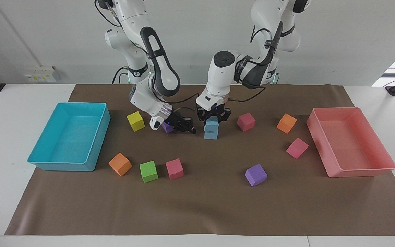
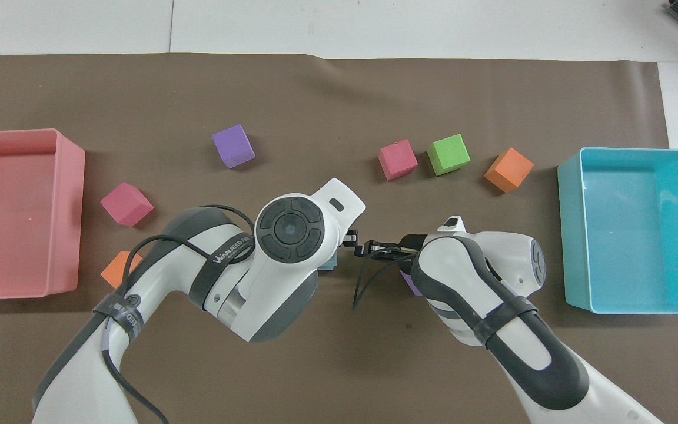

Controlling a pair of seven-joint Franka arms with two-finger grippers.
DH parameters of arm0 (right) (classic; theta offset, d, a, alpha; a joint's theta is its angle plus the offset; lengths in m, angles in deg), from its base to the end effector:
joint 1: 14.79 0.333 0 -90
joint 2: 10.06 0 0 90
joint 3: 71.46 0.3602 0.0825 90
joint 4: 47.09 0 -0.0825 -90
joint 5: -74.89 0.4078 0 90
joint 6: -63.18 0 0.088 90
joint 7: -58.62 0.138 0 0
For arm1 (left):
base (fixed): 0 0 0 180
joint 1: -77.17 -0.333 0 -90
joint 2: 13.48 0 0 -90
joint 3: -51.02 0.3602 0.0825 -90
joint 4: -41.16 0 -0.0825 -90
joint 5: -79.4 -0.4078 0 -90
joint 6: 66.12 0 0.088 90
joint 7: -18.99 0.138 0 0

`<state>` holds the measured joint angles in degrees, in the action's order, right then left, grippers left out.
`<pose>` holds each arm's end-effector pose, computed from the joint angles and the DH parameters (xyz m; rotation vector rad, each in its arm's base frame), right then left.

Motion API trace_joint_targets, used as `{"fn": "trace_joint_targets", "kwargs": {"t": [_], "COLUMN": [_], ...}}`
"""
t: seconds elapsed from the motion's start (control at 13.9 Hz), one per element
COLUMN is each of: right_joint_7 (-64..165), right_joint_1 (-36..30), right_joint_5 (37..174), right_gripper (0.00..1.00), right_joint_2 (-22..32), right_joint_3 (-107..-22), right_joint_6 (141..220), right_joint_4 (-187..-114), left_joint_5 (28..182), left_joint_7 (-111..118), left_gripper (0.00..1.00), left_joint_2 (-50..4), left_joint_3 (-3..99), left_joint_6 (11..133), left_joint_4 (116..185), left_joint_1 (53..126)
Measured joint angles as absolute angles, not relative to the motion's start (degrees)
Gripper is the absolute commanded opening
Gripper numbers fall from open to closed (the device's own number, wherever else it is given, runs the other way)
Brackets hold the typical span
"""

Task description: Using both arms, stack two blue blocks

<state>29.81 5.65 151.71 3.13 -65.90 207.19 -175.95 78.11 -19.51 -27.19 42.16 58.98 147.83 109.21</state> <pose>0.5145 0.2617 0.2647 -2.3472 0.2120 -0.0464 0.5017 -0.4257 0.3998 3.0717 -0.0740 0.0839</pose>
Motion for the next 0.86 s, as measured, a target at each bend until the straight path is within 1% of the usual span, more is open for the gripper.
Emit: {"fn": "trace_joint_targets", "kwargs": {"t": [0.86], "right_joint_7": [29.8], "right_joint_1": [5.6], "right_joint_5": [151.7], "right_gripper": [0.00], "right_joint_2": [3.1], "right_joint_3": [-65.9], "right_joint_6": [207.2], "right_joint_4": [-176.0], "left_joint_5": [76.3], "left_joint_7": [-19.4], "left_gripper": [0.47], "left_joint_2": [-27.8], "left_joint_3": [42.2], "left_joint_6": [57.8], "left_joint_4": [147.8], "left_joint_1": [109.8]}}
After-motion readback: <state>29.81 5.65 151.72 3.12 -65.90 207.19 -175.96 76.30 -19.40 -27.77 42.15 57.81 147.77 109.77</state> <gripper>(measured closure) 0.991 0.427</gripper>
